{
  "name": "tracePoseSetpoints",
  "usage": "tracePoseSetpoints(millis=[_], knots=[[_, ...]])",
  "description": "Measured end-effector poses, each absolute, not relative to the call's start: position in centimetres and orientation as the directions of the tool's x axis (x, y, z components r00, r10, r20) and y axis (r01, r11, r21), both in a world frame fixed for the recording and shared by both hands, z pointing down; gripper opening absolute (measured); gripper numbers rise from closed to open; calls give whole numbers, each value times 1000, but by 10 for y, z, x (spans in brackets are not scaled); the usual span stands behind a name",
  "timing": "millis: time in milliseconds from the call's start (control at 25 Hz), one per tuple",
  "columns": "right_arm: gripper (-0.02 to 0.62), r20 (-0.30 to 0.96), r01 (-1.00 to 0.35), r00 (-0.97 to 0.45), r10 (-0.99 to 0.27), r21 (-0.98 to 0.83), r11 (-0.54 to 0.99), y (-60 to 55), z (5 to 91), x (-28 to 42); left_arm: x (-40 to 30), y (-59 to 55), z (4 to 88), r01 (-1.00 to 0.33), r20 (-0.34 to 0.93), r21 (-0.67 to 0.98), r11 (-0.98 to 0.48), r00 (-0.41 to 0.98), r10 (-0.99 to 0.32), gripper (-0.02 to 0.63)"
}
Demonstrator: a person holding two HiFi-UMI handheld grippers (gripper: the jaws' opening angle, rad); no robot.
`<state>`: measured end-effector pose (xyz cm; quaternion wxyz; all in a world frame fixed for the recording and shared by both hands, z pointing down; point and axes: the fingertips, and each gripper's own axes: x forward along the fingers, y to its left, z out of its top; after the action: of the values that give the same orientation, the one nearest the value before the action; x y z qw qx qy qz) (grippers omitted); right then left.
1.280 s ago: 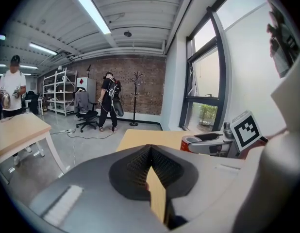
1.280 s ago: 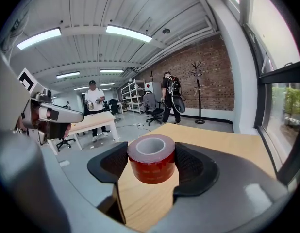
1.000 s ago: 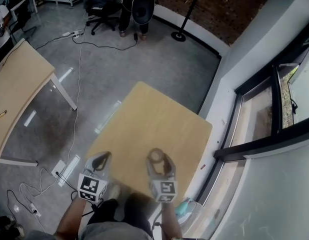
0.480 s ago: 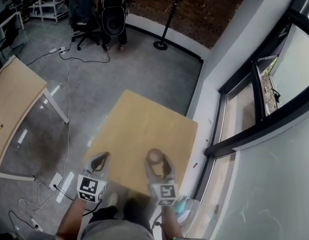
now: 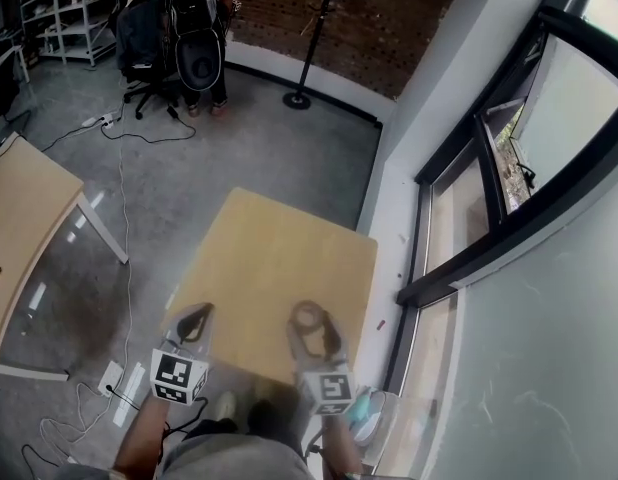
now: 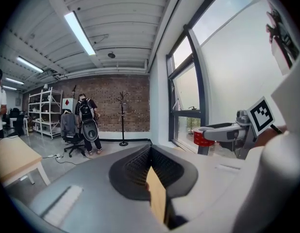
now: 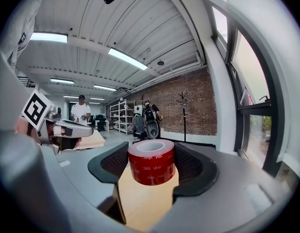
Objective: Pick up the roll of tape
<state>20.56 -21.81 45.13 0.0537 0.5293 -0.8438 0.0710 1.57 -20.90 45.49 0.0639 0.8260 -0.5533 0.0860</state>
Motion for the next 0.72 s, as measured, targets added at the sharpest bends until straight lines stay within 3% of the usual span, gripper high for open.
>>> tracePoseSetpoints(millis=[720], knots=[[307,116,-938,-347,-931,-44,344,-179,424,239,59,-205,431,-882,152,17,-472,469,-870,-2]])
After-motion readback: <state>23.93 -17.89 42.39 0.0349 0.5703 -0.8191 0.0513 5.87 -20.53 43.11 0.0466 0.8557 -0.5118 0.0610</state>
